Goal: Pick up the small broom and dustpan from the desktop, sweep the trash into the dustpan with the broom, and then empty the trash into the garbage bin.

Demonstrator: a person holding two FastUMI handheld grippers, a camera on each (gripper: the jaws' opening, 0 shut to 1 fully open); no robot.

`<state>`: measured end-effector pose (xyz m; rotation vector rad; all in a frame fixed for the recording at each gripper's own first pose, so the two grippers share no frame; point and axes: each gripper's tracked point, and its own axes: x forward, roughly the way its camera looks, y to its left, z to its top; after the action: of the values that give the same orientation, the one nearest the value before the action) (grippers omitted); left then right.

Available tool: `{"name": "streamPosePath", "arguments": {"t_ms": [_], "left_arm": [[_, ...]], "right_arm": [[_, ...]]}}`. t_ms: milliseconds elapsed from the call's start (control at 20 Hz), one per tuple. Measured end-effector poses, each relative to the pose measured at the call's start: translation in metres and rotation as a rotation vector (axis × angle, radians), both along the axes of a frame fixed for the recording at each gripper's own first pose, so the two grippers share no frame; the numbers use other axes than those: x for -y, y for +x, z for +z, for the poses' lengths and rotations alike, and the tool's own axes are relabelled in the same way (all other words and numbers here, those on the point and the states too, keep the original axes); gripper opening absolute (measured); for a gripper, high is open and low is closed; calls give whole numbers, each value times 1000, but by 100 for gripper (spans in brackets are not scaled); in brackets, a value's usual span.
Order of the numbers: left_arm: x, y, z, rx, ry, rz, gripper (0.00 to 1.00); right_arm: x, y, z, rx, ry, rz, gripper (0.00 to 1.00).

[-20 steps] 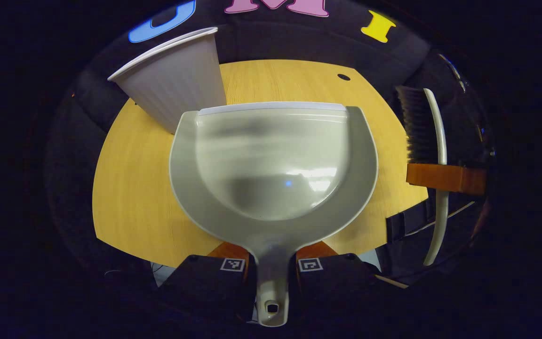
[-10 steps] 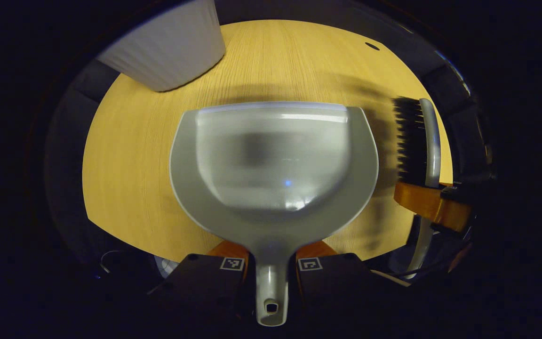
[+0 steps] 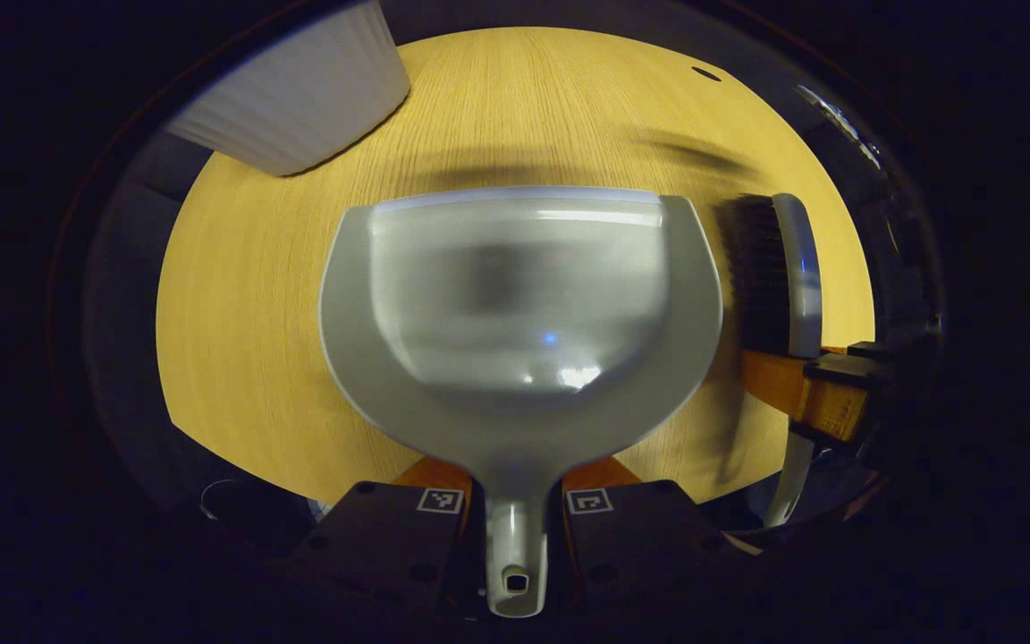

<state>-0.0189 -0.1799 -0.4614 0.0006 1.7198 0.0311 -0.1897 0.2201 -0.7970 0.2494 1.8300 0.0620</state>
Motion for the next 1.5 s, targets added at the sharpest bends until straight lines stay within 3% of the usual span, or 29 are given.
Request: {"name": "streamPosePath", "arguments": {"t_ms": [650, 1000, 1100, 1150, 1200, 1300, 1500], "left_arm": [[-2, 1, -2, -59, 7, -6, 25], [-2, 0, -2, -104, -7, -20, 29], [1, -7, -1, -136, -29, -9, 39], [5, -7, 0, -135, -42, 3, 57], [6, -8, -1, -132, -45, 11, 74], [6, -8, 1, -127, -42, 15, 84], [8, -4, 5, -112, -53, 9, 84]], "right_arm": [[-1, 1, -2, -95, -3, 5, 31], [-3, 1, 1, -122, 3, 5, 42], [-3, 0, 3, -123, 0, 11, 45], [-4, 0, 3, -120, 2, 8, 47], [-3, 0, 4, -118, -3, 6, 59], [-2, 0, 3, -115, -11, 1, 100], [0, 2, 6, -105, -16, -23, 98]]}}
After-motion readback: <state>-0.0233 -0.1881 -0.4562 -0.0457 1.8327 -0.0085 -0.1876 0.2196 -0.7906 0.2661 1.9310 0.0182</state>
